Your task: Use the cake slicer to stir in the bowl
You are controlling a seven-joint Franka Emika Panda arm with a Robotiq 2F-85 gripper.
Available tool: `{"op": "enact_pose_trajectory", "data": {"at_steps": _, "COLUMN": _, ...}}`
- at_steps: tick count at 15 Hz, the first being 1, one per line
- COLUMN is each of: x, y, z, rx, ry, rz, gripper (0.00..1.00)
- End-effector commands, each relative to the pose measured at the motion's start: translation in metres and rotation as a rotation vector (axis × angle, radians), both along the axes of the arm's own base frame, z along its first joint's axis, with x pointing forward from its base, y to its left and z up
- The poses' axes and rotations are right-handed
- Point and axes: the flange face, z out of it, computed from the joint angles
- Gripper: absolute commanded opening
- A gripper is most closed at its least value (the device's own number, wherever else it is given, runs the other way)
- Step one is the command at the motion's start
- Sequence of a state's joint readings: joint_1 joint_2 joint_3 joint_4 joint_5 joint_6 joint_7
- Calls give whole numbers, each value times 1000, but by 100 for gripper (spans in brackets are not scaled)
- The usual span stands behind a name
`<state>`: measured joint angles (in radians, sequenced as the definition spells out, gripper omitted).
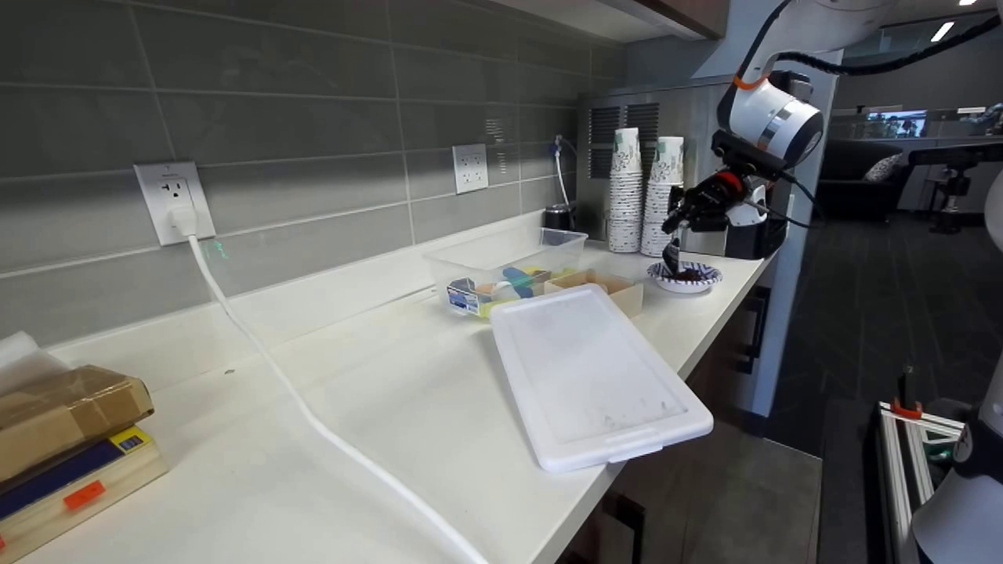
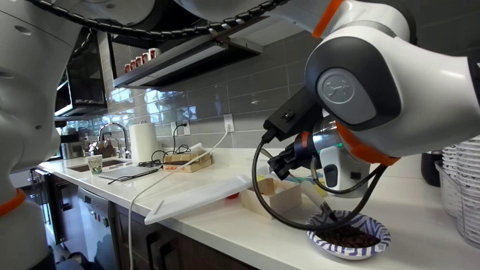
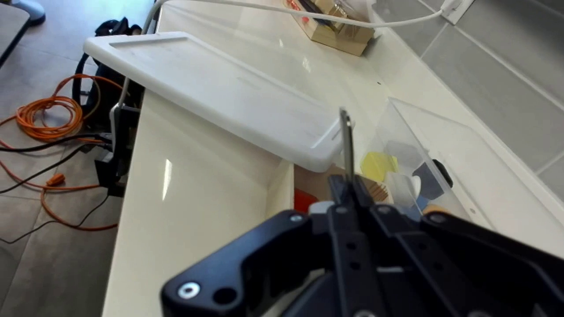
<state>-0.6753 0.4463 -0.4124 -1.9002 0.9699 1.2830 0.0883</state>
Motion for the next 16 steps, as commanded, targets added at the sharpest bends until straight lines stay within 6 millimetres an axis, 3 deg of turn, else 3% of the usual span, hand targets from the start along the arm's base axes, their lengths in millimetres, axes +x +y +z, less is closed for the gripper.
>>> {"op": "enact_pose_trajectory", "data": {"at_steps": 1, "x": -14, "y": 0, "z": -19, "rx": 69, "ry": 33, "rz": 7, "gripper": 1}}
{"op": "enact_pose_trajectory", "data": {"at_steps": 5, "x": -30, "y": -5, "z": -32, "rx": 114, "ry": 78, "rz": 15, "gripper": 1}}
{"op": "enact_pose_trajectory", "data": {"at_steps": 10, "x": -49, "y": -29, "z": -16, "rx": -5, "ry": 116, "rz": -37, "gripper": 1}}
{"op": "enact_pose_trajectory", "data": {"at_steps": 14, "x": -48, "y": -38, "z": -17, "rx": -130, "ry": 107, "rz": -63, "gripper": 1}}
{"op": "enact_pose_trajectory", "data": {"at_steps": 16, "x": -39, "y": -32, "z": -14, "rx": -163, "ry": 104, "rz": -64, "gripper": 1}}
